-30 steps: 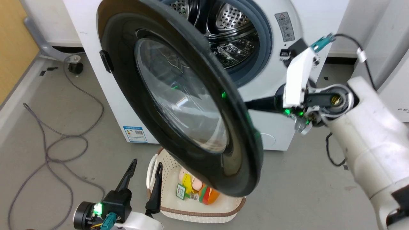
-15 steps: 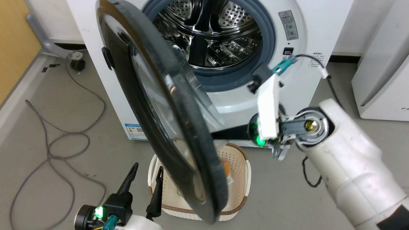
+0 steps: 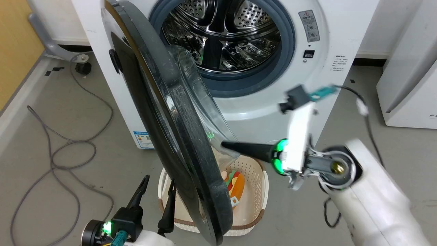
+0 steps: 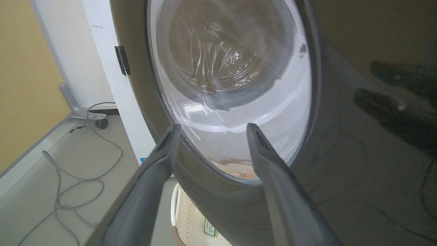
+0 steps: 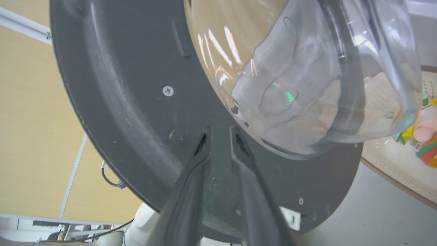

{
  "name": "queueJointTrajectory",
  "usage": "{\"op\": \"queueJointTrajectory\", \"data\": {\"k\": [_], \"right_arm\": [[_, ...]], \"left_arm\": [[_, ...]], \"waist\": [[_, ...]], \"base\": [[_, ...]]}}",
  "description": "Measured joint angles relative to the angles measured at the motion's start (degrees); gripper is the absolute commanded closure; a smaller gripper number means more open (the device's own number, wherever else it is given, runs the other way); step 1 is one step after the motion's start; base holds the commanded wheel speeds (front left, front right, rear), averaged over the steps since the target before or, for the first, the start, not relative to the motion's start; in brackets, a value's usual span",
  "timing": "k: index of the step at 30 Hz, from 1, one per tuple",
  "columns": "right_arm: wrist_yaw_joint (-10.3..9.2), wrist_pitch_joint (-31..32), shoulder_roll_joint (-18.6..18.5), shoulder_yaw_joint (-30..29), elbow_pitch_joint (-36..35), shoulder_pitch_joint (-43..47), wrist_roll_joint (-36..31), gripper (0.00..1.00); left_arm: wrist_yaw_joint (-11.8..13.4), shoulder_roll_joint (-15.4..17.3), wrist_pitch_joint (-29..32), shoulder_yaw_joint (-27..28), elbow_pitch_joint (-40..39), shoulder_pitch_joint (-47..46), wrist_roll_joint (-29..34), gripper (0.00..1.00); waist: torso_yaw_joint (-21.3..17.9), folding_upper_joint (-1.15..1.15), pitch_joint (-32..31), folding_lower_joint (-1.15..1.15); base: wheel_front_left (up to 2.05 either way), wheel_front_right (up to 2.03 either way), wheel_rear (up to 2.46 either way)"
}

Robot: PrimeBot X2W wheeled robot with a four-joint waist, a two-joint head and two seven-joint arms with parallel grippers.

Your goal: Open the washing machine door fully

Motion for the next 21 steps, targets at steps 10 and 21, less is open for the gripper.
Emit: {"op": "queueJointTrajectory", "data": {"k": [10, 21], "right_arm": [[-0.01, -33.6, 0.3, -13.6, -5.2, 15.1, -12.7, 0.0], [-0.01, -57.7, 2.8, -28.6, -8.3, 34.1, -31.1, 0.0]], "left_arm": [[0.1, -0.4, 0.0, 0.4, 0.5, 0.0, -0.6, 0.0], [0.2, -0.5, 0.0, 2.0, 1.9, 0.0, -1.5, 0.0]], "waist": [[-1.2, 0.0, 0.0, 0.0], [-2.8, 0.0, -1.3, 0.0]], "base": [[0.0, 0.0, 0.0], [0.0, 0.0, 0.0]]}}
